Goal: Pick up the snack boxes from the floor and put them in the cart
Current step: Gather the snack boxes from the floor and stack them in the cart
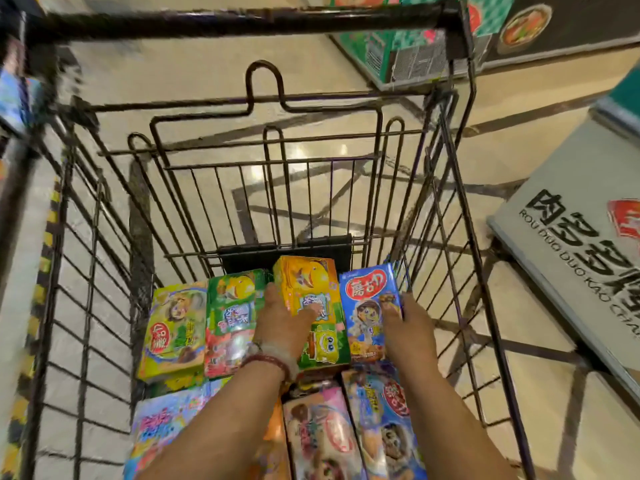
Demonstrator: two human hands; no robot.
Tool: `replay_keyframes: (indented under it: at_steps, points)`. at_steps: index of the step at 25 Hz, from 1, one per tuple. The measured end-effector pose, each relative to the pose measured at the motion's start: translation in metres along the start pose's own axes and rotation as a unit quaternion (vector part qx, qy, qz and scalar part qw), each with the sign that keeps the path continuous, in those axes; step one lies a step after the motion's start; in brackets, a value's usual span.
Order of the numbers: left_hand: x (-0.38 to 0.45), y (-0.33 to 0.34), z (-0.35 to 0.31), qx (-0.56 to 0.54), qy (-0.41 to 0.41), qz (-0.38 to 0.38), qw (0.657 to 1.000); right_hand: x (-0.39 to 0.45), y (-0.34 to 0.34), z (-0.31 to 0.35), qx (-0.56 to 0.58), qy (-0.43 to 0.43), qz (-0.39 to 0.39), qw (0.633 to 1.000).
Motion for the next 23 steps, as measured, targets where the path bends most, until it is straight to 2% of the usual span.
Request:
replay_keyframes:
  at_steps: [3, 5, 7, 8, 9, 10, 12, 14, 18, 23]
  points:
    - [0.01, 0.008, -0.001, 0.042, 0.002, -0.008, 0.999, 0.017, 0.013, -0.011, -0.095, 0.039, -0.004, 0.995]
    - [0.005, 0.006, -0.013, 0.153, 0.077, -0.056, 0.984, 0.023, 0.019, -0.014, -0.165, 0.044, 0.007, 0.985]
    - [0.0, 0.016, -0.027, 0.331, 0.199, -0.09, 0.918, 0.021, 0.025, -0.01, -0.215, 0.007, 0.004, 0.977]
    - [0.002, 0.024, -0.028, 0.409, 0.224, -0.073, 0.882, 0.018, 0.028, -0.004, -0.244, -0.035, 0.002, 0.969]
    - [0.005, 0.028, -0.025, 0.454, 0.214, -0.035, 0.864, 0.015, 0.034, 0.004, -0.28, -0.077, 0.01, 0.957]
    - [0.01, 0.029, -0.017, 0.475, 0.184, 0.009, 0.86, 0.013, 0.043, 0.009, -0.32, -0.117, 0.026, 0.94]
    - [0.015, 0.027, -0.007, 0.492, 0.162, 0.044, 0.854, 0.014, 0.061, 0.017, -0.398, -0.155, 0.097, 0.899]
    - [0.014, 0.025, -0.005, 0.492, 0.165, 0.044, 0.854, 0.018, 0.069, 0.016, -0.441, -0.146, 0.144, 0.874]
    - [0.011, 0.021, -0.017, 0.477, 0.159, 0.059, 0.863, 0.016, 0.065, 0.023, -0.465, -0.134, 0.147, 0.863]
    - [-0.023, -0.025, -0.054, 0.463, 0.206, 0.049, 0.861, -0.008, 0.053, 0.076, -0.508, -0.194, 0.152, 0.826]
Point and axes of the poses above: each hand's wrist, its own x-axis towards the middle knuckle, its own y-axis out of the palm, z = x × y, the point moved 8 cm from there along x, towards the middle knuckle, and after that the axes turned 9 degrees about z, right-handed, at the moved point
